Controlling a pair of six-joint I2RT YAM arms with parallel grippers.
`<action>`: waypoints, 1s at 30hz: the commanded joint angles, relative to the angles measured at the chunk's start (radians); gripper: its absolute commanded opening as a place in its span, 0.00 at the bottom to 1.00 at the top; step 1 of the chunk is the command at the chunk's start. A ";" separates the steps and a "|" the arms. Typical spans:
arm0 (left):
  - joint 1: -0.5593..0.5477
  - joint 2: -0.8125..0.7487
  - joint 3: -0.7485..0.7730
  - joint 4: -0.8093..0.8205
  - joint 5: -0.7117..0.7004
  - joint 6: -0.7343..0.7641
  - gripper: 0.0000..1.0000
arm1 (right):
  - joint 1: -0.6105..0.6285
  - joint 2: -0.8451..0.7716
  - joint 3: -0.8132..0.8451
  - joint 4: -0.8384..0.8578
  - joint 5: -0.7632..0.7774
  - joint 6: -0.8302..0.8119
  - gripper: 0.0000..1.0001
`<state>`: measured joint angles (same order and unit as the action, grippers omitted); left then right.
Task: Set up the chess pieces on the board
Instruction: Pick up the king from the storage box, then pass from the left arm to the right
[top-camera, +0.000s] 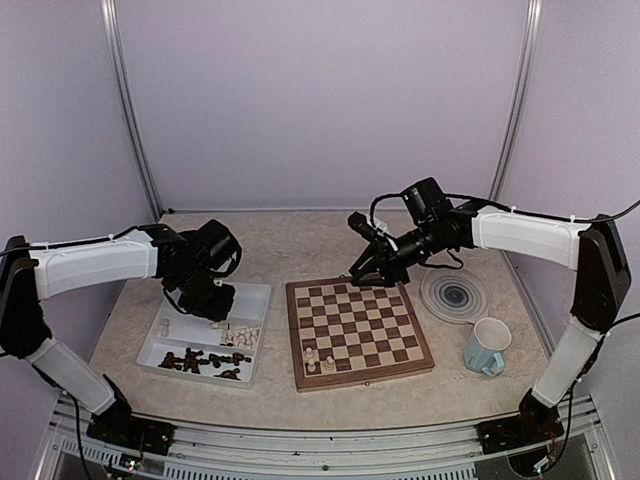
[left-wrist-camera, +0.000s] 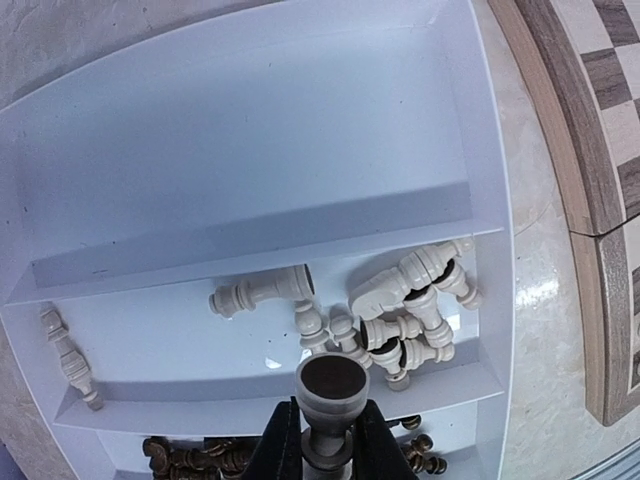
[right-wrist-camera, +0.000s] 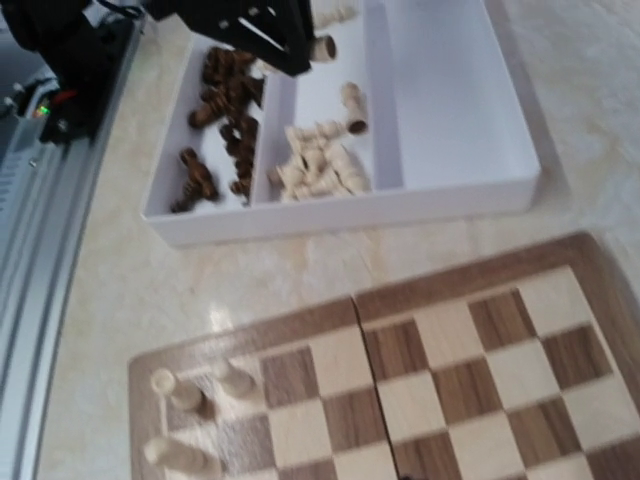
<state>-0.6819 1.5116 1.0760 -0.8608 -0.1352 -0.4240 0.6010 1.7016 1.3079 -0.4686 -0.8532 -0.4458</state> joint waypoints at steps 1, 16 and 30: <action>-0.013 -0.060 -0.012 0.054 0.031 0.046 0.13 | 0.041 0.049 0.069 -0.025 -0.070 0.060 0.33; -0.050 -0.191 -0.113 0.617 0.165 -0.505 0.13 | 0.287 0.091 0.199 0.042 0.483 -0.013 0.38; -0.196 -0.317 -0.282 1.129 -0.057 -0.839 0.03 | 0.306 0.139 0.326 0.143 0.444 0.244 0.49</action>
<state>-0.8673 1.1957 0.8253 0.1474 -0.1501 -1.1763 0.9024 1.8145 1.5757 -0.3672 -0.3878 -0.2729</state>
